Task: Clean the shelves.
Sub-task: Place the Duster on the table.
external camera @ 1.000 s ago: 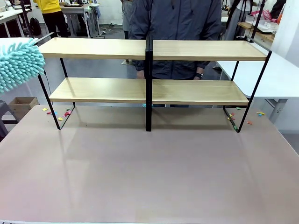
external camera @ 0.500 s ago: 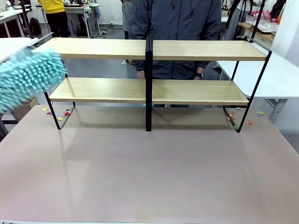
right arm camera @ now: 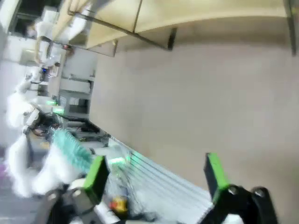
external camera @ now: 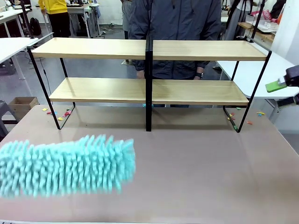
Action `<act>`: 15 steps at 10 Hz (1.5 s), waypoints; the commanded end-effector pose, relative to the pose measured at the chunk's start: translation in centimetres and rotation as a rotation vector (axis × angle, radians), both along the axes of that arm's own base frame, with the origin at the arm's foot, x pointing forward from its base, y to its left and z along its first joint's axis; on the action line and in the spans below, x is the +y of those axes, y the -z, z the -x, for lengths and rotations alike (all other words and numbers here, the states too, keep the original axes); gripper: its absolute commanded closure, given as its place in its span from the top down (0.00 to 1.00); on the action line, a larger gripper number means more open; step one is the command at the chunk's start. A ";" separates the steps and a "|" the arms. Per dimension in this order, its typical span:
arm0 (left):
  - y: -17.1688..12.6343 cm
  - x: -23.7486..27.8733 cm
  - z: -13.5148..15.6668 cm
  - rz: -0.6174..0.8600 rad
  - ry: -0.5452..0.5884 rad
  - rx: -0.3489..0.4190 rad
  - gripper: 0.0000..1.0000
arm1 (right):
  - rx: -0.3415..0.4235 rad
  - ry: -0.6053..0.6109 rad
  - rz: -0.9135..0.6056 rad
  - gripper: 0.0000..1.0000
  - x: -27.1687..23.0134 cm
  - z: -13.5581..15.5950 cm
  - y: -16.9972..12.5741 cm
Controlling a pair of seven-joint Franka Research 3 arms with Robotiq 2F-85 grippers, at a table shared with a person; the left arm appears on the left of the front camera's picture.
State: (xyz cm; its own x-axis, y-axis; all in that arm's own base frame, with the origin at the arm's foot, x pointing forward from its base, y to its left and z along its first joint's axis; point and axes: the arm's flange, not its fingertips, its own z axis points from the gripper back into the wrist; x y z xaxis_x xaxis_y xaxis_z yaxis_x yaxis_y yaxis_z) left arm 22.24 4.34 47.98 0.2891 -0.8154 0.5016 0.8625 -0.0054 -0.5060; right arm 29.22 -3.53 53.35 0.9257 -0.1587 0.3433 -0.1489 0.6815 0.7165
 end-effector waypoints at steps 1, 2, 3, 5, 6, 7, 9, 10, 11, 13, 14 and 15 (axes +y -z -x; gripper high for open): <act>1.9 -2.1 -4.2 -0.075 0.097 0.069 0.13 | -0.109 -0.101 0.073 1.00 2.2 0.3 -1.4; 3.8 -4.1 -6.6 -0.064 0.027 0.126 0.13 | -0.109 -0.101 0.073 1.00 2.2 0.3 -1.4; 4.4 -5.2 -8.1 -0.016 -0.075 0.184 0.13 | -0.109 -0.101 0.073 1.00 2.2 0.3 -1.4; 4.9 -6.6 -9.3 -0.048 -0.262 0.171 0.13 | -0.109 -0.101 0.073 1.00 2.2 0.3 -1.4; 5.5 -7.3 -9.7 -0.068 -0.306 0.195 0.13 | -0.109 -0.101 0.073 1.00 2.2 0.3 -1.4; 6.0 -7.8 -10.1 -0.090 -0.321 0.212 0.13 | -0.109 -0.101 0.073 1.00 2.2 0.3 -1.4; 6.6 -8.1 -10.5 -0.112 -0.323 0.237 0.13 | -0.109 -0.101 0.073 1.00 2.2 0.3 -1.4; 6.5 -8.1 -10.7 -0.116 -0.333 0.229 0.13 | -0.109 -0.101 0.073 1.00 2.2 0.3 -1.4; 6.4 -8.1 -10.7 -0.121 -0.341 0.220 0.21 | -0.109 -0.101 0.073 1.00 2.2 0.3 -1.4; 6.3 -8.1 -10.5 -0.221 -0.396 0.148 0.78 | -0.109 -0.101 0.073 1.00 2.2 0.3 -1.4; 6.0 -8.0 -10.4 -0.259 -0.431 0.093 1.00 | -0.109 -0.101 0.073 1.00 2.2 0.3 -1.4; 5.6 -7.5 -10.5 -0.287 -0.525 0.000 1.00 | -0.109 -0.101 0.073 1.00 2.2 0.3 -1.4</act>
